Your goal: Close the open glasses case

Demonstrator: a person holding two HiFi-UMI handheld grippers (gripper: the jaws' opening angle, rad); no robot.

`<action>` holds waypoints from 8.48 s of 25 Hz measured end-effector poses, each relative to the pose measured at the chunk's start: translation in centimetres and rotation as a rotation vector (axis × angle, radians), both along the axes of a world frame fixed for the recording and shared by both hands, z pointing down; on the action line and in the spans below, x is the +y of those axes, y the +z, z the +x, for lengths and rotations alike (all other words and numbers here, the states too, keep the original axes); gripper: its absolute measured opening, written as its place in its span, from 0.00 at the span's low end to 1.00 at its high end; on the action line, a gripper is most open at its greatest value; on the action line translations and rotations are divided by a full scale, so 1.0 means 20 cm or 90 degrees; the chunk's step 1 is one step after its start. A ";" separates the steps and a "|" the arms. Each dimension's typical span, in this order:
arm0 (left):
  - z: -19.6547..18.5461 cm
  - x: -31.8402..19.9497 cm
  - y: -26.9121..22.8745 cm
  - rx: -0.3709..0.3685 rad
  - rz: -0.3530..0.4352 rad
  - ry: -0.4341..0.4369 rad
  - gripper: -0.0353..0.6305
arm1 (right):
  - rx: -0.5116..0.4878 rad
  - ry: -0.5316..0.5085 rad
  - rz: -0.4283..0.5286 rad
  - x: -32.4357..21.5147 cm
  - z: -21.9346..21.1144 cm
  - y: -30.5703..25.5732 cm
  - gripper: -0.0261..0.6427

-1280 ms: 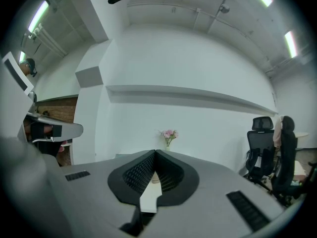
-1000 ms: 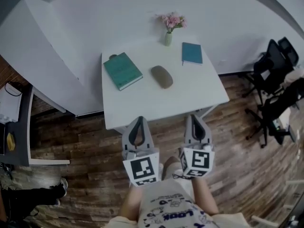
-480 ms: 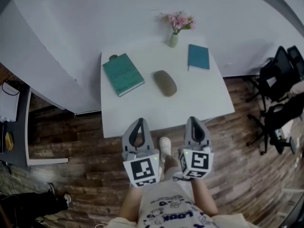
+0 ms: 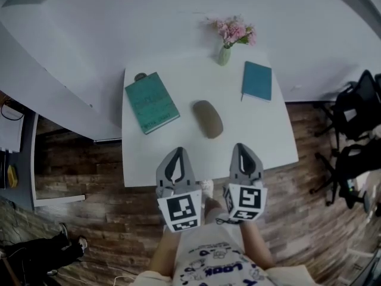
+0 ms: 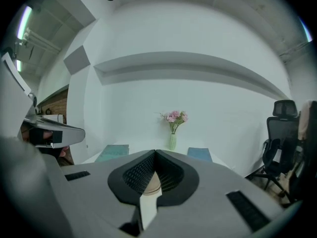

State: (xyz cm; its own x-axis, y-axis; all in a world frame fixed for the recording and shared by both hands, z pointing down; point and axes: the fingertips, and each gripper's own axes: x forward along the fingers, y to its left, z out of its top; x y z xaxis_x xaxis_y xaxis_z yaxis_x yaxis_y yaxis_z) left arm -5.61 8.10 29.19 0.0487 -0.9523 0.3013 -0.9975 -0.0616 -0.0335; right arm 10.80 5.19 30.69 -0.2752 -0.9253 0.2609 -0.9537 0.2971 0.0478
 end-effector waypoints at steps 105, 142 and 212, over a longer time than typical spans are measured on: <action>0.34 -0.76 0.96 0.429 -0.486 0.176 0.39 | -0.185 0.125 -0.501 -0.24 -0.17 1.06 0.04; 0.43 -0.81 0.98 0.608 -0.519 0.145 0.45 | -0.066 -0.015 -0.468 -0.47 0.14 1.00 0.04; 0.88 -0.84 0.95 0.288 -0.741 0.642 0.44 | 0.313 -0.916 -0.325 -1.17 -0.33 0.89 0.04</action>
State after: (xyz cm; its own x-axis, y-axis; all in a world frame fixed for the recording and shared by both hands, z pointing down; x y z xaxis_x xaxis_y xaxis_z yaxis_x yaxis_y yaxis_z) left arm 12.08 -8.64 48.26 0.7670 0.2475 0.5920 -0.4507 -0.4489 0.7716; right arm 4.25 -18.14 48.47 -0.5993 0.2247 0.7684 0.1973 0.9716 -0.1304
